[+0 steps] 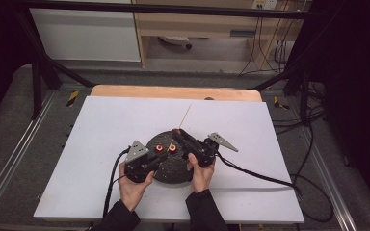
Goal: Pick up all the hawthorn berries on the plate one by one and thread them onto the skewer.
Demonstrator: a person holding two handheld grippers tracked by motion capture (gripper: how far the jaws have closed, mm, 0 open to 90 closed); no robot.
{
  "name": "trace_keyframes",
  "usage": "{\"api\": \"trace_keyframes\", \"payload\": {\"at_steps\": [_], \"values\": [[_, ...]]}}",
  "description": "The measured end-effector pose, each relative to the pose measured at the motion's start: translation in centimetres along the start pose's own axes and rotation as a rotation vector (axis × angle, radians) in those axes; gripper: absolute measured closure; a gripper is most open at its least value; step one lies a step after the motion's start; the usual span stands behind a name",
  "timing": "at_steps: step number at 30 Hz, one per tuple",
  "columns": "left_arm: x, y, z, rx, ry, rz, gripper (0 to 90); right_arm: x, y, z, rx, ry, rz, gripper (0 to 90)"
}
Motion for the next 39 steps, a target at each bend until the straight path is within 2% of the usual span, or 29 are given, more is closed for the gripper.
{"api": "trace_keyframes", "payload": {"at_steps": [8, 19, 23, 25, 26, 28, 29, 30, 33, 39], "values": [[0.9, 0.0, 0.6, -0.003, -0.008, -0.004, 88.4, -0.5, 0.3, -0.7, -0.009, 0.039, 0.003, 62.9], [1.0, 0.1, 0.5, 0.011, -0.001, -0.012, 88.3, -0.7, 0.3, -1.2, -0.024, 0.085, 0.001, 61.3], [0.5, 0.3, 0.0, 0.022, 0.010, -0.018, 88.4, -1.0, 0.3, -0.8, -0.061, 0.086, -0.005, 56.5], [0.0, 0.5, -0.3, 0.026, 0.017, -0.016, 88.4, -1.2, 0.4, -0.4, -0.097, 0.109, 0.000, 50.3], [-0.2, 0.7, -0.5, 0.024, 0.021, -0.015, 88.4, -1.2, 0.4, -0.4, -0.097, 0.109, 0.000, 50.3], [-0.8, 1.1, -0.9, 0.027, 0.028, -0.009, 88.4, -1.5, 0.4, -0.1, -0.148, 0.156, 0.002, 42.7], [-1.1, 1.3, -1.1, 0.030, 0.035, -0.005, 88.4, -1.5, 0.4, -0.1, -0.148, 0.156, 0.002, 42.7], [-1.4, 1.4, -1.3, 0.032, 0.041, -0.004, 88.4, -1.8, 0.3, -0.1, -0.178, 0.194, -0.005, 36.0], [-2.8, 2.2, -1.9, 0.039, 0.060, 0.000, 88.4, -2.2, 0.0, -0.4, -0.221, 0.272, -0.012, 27.5], [-4.7, 3.3, -2.6, 0.049, 0.080, 0.012, 88.4, -2.8, -1.0, -1.2, -0.305, 0.429, -0.029, 14.6]]}}
Point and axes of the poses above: each handheld gripper's, and its own axes: x roughly forward along the jaws, z roughly out of its top, y roughly to its left, the point moved 6 cm from there along x, roughly forward along the jaws, and after that the axes turned 13 degrees about -y, right-handed, at the moved point
